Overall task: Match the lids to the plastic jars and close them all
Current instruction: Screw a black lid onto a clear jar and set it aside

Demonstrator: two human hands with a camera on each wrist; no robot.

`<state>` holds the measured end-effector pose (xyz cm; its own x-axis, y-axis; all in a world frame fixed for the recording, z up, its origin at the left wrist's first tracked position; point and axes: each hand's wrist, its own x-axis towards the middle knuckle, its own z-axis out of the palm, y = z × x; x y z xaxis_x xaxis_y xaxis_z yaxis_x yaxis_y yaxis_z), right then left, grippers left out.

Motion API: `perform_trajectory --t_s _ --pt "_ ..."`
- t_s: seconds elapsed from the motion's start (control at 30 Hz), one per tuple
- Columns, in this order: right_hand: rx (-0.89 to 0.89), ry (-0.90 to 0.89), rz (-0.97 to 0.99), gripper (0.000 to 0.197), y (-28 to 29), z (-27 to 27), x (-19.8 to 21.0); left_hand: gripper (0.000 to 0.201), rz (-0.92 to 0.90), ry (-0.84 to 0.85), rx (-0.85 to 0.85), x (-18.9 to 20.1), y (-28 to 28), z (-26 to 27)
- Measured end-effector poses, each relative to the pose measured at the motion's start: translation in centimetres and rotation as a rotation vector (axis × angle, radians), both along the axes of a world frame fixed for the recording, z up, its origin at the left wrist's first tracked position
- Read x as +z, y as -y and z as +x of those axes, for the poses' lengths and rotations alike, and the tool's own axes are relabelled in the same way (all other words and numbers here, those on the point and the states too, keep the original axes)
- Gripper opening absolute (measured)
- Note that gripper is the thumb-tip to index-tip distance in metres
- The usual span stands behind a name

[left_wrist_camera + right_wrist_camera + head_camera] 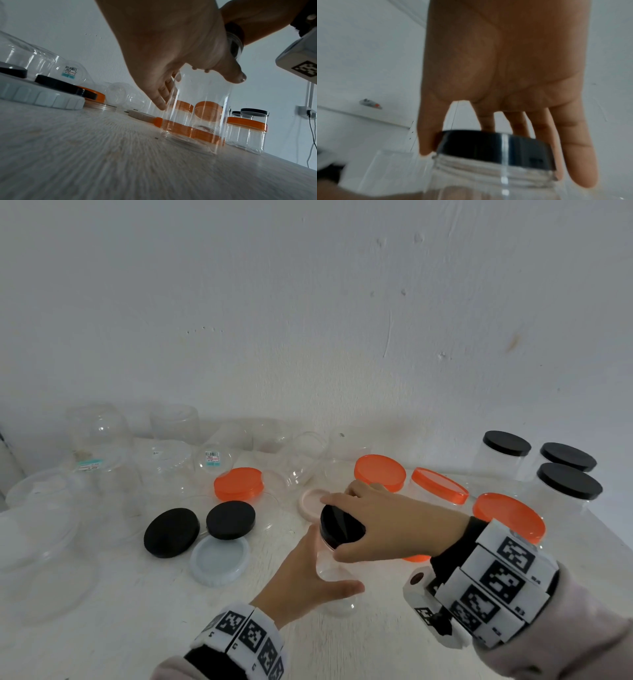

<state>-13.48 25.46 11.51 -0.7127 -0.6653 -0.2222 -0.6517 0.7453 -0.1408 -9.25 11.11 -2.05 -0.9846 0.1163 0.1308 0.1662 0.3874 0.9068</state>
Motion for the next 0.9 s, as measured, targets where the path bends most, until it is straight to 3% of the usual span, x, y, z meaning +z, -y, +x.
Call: perform_trajectory --t_s 0.17,0.27,0.4,0.6,0.77,0.9 --pt "0.055 0.006 0.01 0.069 -0.1 0.1 0.5 0.082 -0.014 -0.007 -0.006 0.0 0.1 0.0" --pt "0.0 -0.082 0.019 0.065 0.2 0.1 0.4 0.085 -0.013 -0.01 -0.014 -0.1 0.2 0.0" --pt "-0.086 -0.147 0.042 0.077 0.5 0.2 0.0 0.09 -0.013 0.006 0.001 -0.5 0.1 -0.1" --pt "0.042 0.052 0.033 0.076 -0.2 -0.1 0.9 0.08 -0.027 0.007 -0.001 0.2 0.0 0.1" --pt "0.026 -0.014 0.035 0.072 -0.1 -0.1 0.8 0.082 -0.013 -0.004 -0.005 0.2 0.0 0.2" --pt "-0.063 -0.169 0.077 0.075 0.6 0.3 0.0 0.086 0.007 -0.006 -0.005 -0.2 -0.1 0.0"
